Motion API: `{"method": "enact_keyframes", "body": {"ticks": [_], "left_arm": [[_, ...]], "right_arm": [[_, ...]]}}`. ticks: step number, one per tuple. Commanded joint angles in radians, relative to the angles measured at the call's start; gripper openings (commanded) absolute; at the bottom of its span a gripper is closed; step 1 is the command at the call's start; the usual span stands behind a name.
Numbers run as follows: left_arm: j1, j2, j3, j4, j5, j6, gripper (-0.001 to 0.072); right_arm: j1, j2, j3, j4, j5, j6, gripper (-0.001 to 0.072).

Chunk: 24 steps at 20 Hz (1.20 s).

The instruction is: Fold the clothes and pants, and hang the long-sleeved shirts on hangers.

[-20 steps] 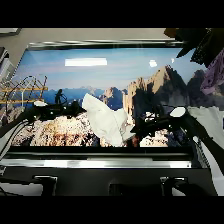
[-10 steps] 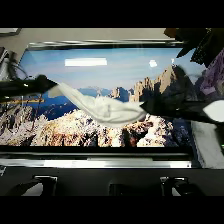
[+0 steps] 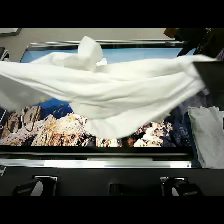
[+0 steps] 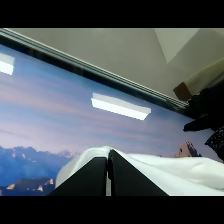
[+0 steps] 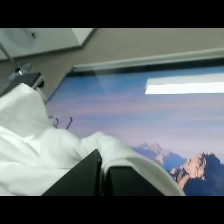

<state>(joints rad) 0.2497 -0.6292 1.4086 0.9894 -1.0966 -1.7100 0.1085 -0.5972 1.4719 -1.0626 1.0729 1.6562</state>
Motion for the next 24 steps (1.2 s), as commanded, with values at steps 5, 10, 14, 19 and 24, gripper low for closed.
{"method": "enact_keyframes", "body": {"ticks": [5, 10, 14, 19, 24], "left_arm": [[0.007, 0.099, 0.006, 0.092, -0.099, -0.1, 0.0011], [0.0, -0.066, -0.028, 0.076, -0.118, -0.059, 0.0012], [-0.02, -0.357, -0.1, 0.077, -0.062, 0.028, 0.0012], [-0.031, -0.8, -0.109, 0.05, 0.06, 0.035, 0.0012], [-0.06, -1.056, -0.104, 0.005, 0.111, 0.051, 0.0013]], "right_arm": [[0.001, 0.023, 0.13, 0.004, -0.011, 0.126, 0.003], [0.001, -0.166, 0.129, -0.029, 0.11, 0.174, 0.0031], [0.001, -0.511, 0.129, -0.142, 0.078, 0.201, 0.0031], [0.001, -0.967, 0.13, -0.044, -0.151, 0.301, 0.0032], [0.001, -1.204, 0.13, 0.227, -0.277, 0.301, 0.0032]]}}
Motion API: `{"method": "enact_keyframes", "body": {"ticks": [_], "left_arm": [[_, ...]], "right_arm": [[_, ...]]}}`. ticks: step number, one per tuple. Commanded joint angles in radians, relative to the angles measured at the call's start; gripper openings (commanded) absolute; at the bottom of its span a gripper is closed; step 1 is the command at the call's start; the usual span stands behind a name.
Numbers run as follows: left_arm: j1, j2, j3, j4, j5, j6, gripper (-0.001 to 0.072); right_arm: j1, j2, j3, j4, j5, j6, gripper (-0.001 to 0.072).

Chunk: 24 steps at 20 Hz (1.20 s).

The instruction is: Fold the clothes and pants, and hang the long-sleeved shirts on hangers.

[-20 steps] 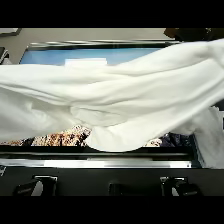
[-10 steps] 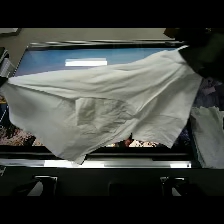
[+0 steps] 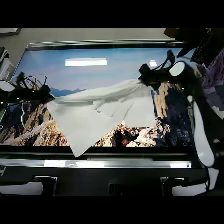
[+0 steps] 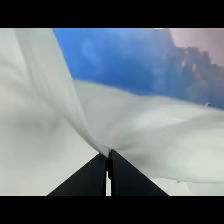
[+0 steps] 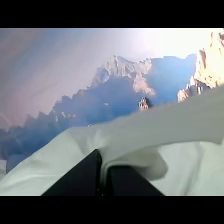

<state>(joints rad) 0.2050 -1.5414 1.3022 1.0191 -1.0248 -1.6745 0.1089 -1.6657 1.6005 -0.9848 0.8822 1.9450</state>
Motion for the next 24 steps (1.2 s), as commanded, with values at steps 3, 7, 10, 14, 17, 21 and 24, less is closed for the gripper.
{"method": "enact_keyframes", "body": {"ticks": [3, 7, 10, 14, 17, 21, 24], "left_arm": [[-0.039, -0.187, 0.007, -0.025, 0.07, 0.018, 0.0013], [-0.041, -0.187, 0.032, -0.029, 0.071, 0.023, 0.0211], [-0.011, -0.166, 0.119, -0.032, -0.018, 0.069, 0.0543], [0.08, -0.063, 0.207, -0.032, -0.193, 0.105, 0.0543], [0.148, 0.039, 0.203, -0.02, -0.324, 0.122, 0.0542], [0.206, 0.185, 0.138, -0.02, -0.425, 0.146, 0.0542], [0.232, 0.296, 0.056, -0.02, -0.425, 0.15, 0.0542]], "right_arm": [[0.0, -0.174, 0.001, 0.159, -0.1, 0.006, 0.004], [-0.009, -0.162, 0.001, 0.166, -0.076, 0.004, 0.0286], [-0.095, -0.091, 0.001, 0.169, 0.038, -0.113, 0.0435], [-0.327, -0.005, 0.001, 0.16, 0.312, -0.321, 0.0488], [-0.44, -0.006, -0.039, 0.147, 0.478, -0.452, 0.0488], [-0.45, -0.006, -0.196, 0.09, 0.453, -0.562, 0.0487], [-0.447, -0.021, -0.312, 0.125, 0.387, -0.616, 0.0484]]}}
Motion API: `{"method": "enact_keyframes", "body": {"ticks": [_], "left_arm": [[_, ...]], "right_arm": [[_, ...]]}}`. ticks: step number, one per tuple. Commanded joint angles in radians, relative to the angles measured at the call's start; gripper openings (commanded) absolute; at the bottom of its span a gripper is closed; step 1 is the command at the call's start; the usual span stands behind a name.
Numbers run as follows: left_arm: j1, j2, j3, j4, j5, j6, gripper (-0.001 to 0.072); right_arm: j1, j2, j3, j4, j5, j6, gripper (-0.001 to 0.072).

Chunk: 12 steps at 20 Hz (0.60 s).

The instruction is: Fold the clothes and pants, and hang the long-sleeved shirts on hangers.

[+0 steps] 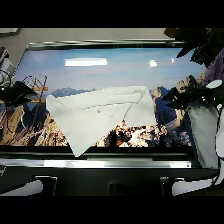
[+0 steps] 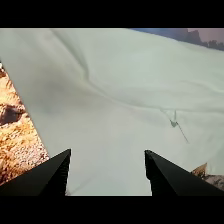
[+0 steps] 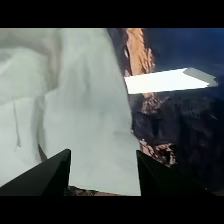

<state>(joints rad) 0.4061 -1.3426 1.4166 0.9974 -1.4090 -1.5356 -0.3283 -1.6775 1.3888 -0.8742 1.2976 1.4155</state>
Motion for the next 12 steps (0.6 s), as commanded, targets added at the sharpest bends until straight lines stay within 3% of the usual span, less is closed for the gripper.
{"method": "enact_keyframes", "body": {"ticks": [1, 10, 11, 12], "left_arm": [[0.036, 0.125, -0.081, 0.002, -0.04, 0.01, 0.0542], [0.048, 0.228, -0.193, 0.017, -0.04, 0.01, 0.0542], [0.053, 0.241, -0.212, 0.027, -0.039, 0.011, 0.0542], [0.061, 0.256, -0.24, 0.027, -0.039, 0.01, 0.0542]], "right_arm": [[-0.005, -0.021, -0.13, 0.042, -0.035, -0.114, 0.0484], [0.098, -0.121, -0.163, 0.09, -0.154, -0.164, 0.0478], [0.112, -0.125, -0.163, 0.089, -0.162, -0.165, 0.0461], [0.121, -0.124, -0.163, 0.089, -0.168, -0.174, 0.0348]]}}
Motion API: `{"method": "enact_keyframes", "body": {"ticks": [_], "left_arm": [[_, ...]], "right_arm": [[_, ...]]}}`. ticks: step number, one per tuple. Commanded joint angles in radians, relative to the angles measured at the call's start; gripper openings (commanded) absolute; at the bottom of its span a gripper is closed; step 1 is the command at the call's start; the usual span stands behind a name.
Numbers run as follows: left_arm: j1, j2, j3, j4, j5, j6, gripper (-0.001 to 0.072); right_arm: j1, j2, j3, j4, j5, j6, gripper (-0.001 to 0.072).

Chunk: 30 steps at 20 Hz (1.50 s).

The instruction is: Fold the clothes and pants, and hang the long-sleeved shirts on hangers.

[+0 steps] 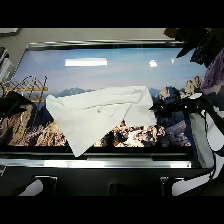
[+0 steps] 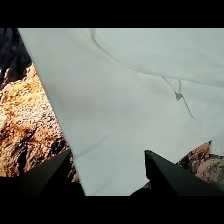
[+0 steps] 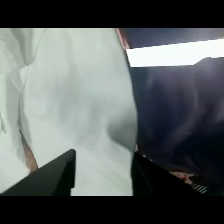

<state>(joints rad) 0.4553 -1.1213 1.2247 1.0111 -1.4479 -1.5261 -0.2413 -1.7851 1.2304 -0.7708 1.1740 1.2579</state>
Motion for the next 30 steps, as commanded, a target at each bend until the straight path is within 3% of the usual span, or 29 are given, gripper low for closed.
{"method": "enact_keyframes", "body": {"ticks": [1, 2, 4, 10, 14, 21, 30], "left_arm": [[0.015, 0.051, -0.083, 0.013, 0.0, 0.001, 0.0542], [0.019, 0.065, -0.122, 0.009, 0.001, 0.001, 0.0542], [0.018, 0.087, -0.227, -0.012, 0.008, 0.001, 0.0542], [-0.029, 0.096, -0.65, -0.175, 0.174, 0.05, 0.0542], [-0.127, 0.095, -0.816, -0.217, 0.258, 0.052, 0.0542], [-0.3, 0.049, -0.887, -0.282, 0.369, 0.042, 0.0542], [-0.309, 0.026, -0.886, -0.278, 0.383, 0.043, 0.0537]], "right_arm": [[0.034, -0.014, -0.005, -0.014, -0.047, -0.017, 0.0215], [0.031, -0.008, -0.005, -0.016, -0.046, -0.023, 0.0104], [0.026, 0.015, -0.005, -0.017, -0.043, -0.035, 0.0032], [0.026, 0.101, -0.005, -0.018, 0.037, -0.019, 0.0032], [0.027, 0.143, -0.005, -0.019, 0.116, 0.006, 0.0032], [0.027, 0.21, -0.005, -0.019, 0.167, 0.045, 0.0031], [0.027, 0.307, -0.005, -0.023, 0.198, 0.051, 0.0031]]}}
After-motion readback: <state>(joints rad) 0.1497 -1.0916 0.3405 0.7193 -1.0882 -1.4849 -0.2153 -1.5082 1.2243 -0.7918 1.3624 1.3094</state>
